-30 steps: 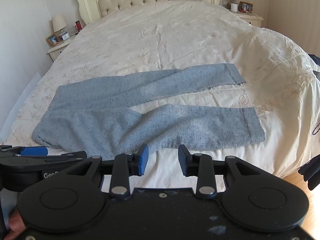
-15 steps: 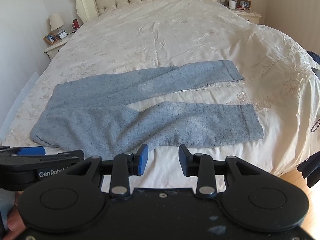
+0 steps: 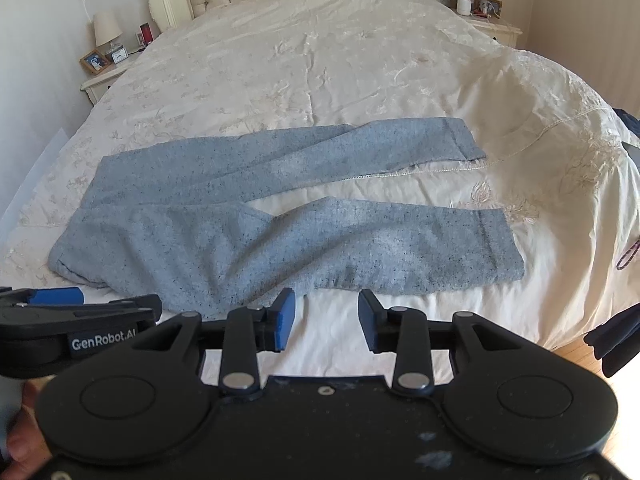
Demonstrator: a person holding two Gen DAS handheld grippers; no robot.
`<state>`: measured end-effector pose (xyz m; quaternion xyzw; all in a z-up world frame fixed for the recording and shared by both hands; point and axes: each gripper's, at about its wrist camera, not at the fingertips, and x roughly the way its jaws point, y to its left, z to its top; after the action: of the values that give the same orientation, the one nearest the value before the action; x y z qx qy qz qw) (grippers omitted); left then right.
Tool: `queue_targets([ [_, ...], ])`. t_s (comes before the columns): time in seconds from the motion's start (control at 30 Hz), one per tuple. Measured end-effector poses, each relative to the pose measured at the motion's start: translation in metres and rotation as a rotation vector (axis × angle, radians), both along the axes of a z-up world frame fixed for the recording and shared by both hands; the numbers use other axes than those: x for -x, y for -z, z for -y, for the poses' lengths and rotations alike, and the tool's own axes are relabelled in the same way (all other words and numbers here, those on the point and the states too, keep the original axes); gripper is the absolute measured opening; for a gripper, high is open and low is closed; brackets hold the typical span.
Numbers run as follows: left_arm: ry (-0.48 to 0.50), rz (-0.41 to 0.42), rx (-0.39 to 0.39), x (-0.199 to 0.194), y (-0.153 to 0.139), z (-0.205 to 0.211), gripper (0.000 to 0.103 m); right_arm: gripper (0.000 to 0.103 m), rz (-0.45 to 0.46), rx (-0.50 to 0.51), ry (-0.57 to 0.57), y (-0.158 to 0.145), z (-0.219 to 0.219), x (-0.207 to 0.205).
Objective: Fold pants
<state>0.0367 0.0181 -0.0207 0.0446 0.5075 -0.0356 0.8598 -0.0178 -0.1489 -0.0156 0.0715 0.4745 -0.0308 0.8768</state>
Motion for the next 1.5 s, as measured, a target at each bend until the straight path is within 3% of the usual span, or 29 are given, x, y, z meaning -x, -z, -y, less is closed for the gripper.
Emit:
queue_targets([
  [0.43,0.011,-0.01,-0.009,-0.063,0.003,-0.032,0.076,0.039,-0.055,0.102,0.01,0.003,-0.034,-0.055],
  [0.6,0.033,-0.003,-0.011,-0.095,0.008,-0.041,0.076,0.039,-0.025,0.135,0.13,0.004,-0.035,-0.082],
  [0.8,0.098,-0.023,-0.016,-0.125,0.025,-0.038,0.076,0.039,-0.059,0.206,0.217,0.012,-0.029,-0.115],
  [0.97,0.143,-0.037,-0.032,-0.142,0.035,-0.032,0.076,0.039,-0.047,0.015,0.345,0.027,0.004,-0.132],
  [1.07,0.145,-0.037,-0.035,-0.152,0.038,-0.027,0.076,0.039,0.042,-0.06,0.418,0.036,0.027,-0.135],
  [1.2,0.135,-0.051,-0.036,-0.165,0.043,-0.018,0.076,0.039,0.137,-0.242,0.467,0.048,0.073,-0.145],
  [1.37,0.097,-0.046,-0.068,-0.177,0.048,0.003,0.076,0.039,0.076,-0.145,0.507,0.065,0.117,-0.191],
  [1.5,0.049,-0.038,-0.09,-0.187,0.054,0.025,0.076,0.039,-0.019,-0.009,0.428,0.085,0.158,-0.242],
])
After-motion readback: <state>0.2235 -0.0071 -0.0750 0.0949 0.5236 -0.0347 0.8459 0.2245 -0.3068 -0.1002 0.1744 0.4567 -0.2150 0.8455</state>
